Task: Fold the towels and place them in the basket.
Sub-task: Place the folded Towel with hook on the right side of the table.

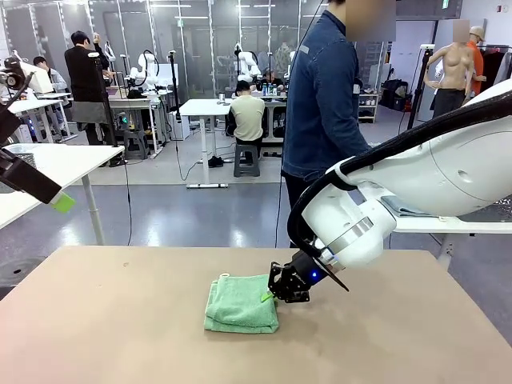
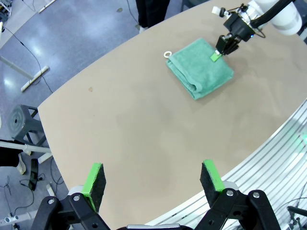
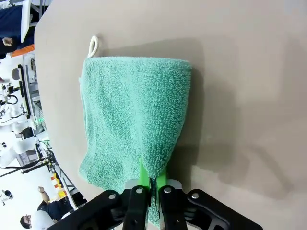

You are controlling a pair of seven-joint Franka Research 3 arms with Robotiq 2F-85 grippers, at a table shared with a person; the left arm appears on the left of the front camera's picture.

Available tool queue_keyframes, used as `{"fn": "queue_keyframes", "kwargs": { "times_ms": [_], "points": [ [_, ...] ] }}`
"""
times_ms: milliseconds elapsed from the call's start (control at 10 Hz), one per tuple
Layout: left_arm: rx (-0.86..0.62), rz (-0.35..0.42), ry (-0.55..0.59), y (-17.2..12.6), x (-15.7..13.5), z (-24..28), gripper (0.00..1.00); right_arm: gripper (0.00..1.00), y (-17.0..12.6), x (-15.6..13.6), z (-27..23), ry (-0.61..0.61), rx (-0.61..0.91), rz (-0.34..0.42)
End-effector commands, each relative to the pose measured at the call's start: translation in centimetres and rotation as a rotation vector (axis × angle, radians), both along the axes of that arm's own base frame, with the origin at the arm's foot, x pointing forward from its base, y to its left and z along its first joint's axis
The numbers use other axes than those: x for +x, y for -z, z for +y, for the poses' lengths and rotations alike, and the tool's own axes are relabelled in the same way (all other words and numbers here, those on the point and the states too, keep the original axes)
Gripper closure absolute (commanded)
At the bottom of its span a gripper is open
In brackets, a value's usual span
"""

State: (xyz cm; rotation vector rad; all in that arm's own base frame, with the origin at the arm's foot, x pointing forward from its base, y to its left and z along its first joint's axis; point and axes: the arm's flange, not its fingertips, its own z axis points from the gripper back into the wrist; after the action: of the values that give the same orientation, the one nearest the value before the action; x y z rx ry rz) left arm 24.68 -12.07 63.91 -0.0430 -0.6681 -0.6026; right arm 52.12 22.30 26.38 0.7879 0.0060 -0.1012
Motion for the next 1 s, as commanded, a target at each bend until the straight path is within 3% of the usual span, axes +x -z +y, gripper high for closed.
{"fn": "queue_keyframes", "kwargs": {
  "times_ms": [0, 200, 400, 600, 900],
  "points": [
    [-0.005, -0.005, -0.009, 0.0, 0.2, -0.1, 0.0, 1.0, 0.0, 0.0, 0.0, 0.003, -0.001, 0.0],
    [-0.005, -0.005, -0.009, 0.0, 0.2, -0.1, 0.0, 0.94, 0.0, 0.0, 0.0, 0.0, 0.0, 0.0],
    [-0.005, -0.005, -0.009, 0.0, 0.2, -0.1, 0.0, 0.94, -4.9, -2.0, -3.8, -0.052, 0.064, -0.028],
    [-0.005, -0.005, -0.009, 0.0, 0.2, -0.1, 0.0, 0.94, -7.0, -2.3, -8.2, -0.016, -0.019, -0.057],
    [-0.005, -0.005, -0.009, 0.0, 0.2, -0.1, 0.0, 0.94, -6.6, -1.4, -14.7, 0.026, -0.21, -0.088]
  ]
}}
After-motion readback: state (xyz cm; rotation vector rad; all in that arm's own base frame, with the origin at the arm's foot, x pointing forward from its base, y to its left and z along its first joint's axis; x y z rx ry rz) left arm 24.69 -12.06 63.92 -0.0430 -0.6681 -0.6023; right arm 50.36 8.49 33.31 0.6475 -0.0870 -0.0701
